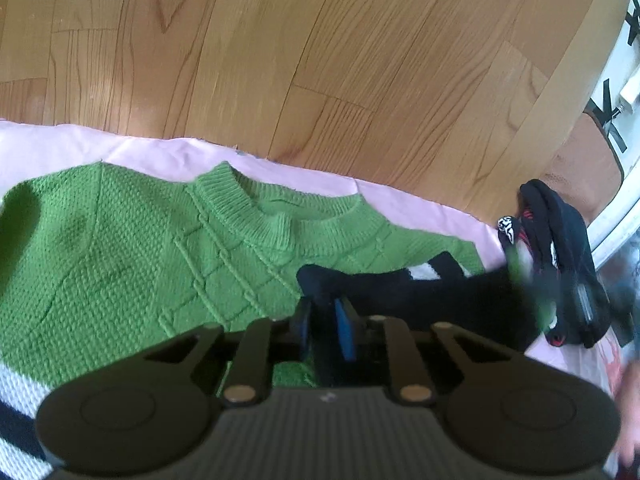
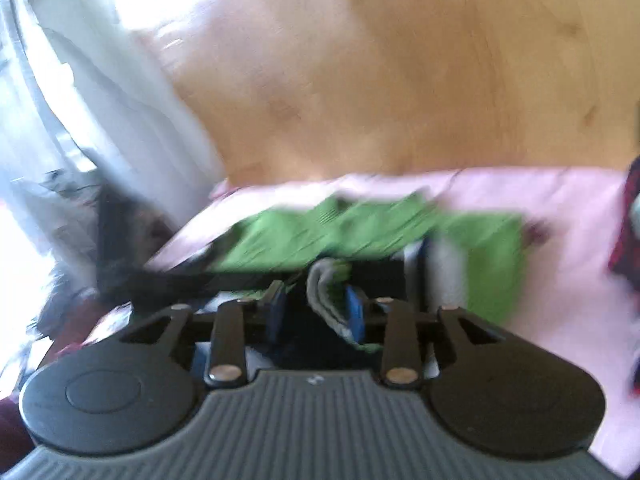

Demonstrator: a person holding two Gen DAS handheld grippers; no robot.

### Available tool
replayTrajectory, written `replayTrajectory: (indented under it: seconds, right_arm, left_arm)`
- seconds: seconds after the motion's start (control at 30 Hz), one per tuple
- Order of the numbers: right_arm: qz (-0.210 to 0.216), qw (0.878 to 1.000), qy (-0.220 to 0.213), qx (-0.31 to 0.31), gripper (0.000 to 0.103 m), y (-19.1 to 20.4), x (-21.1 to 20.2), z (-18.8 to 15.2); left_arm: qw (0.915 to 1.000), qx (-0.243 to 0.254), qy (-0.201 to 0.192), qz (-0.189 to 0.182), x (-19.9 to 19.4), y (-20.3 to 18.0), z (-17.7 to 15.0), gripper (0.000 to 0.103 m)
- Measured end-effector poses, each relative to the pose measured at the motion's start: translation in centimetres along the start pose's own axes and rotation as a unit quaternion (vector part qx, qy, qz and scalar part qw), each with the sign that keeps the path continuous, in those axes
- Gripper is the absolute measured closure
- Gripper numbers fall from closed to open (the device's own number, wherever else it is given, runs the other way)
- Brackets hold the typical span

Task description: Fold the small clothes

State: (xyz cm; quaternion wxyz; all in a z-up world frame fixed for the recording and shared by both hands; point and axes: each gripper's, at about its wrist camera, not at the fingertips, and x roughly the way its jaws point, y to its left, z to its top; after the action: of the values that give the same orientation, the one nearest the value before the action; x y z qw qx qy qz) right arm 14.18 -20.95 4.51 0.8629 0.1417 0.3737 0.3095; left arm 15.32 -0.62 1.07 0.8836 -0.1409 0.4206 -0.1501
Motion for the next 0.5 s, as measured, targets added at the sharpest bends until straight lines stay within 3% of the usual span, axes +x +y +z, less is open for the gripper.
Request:
replayTrajectory:
  seconds: [0.1,0.2,0.27,0.4,0.5]
  right_arm:
    - [-0.083,0.995,-0.037,0.045,0.067,-2.7,0.7,2.4]
    - [-0.157,0.987,0.007,0.012,0.073,-3.0,3.4,3.4]
    - [-0.150,0.988,0.036,0.001,0.074,-2.5,4.8,2.9]
    - [-0.198,0.977,0.063,-0.043,0.073,-1.1,7.2,1.7]
    - [-0.220,0.969,0.067,-0.095,0.066,0.4,7.5,0.5]
  left_arm:
    - [1.0000,0.000,0.001,0.000,0.1,0.1,0.0,0.088]
    - [1.0000,0.004,0.001,0.001,0.1,0.1,0.0,0.088]
    - [1.0000,0.004,0.001,0.001,0.1,0.1,0.0,0.087]
    - [1.0000,0.003,0.001,0.000,0.0,0.1,-0.1,0.086]
    - [1.0000,0.003,0.001,0.000,0.1,0.1,-0.1,0.086]
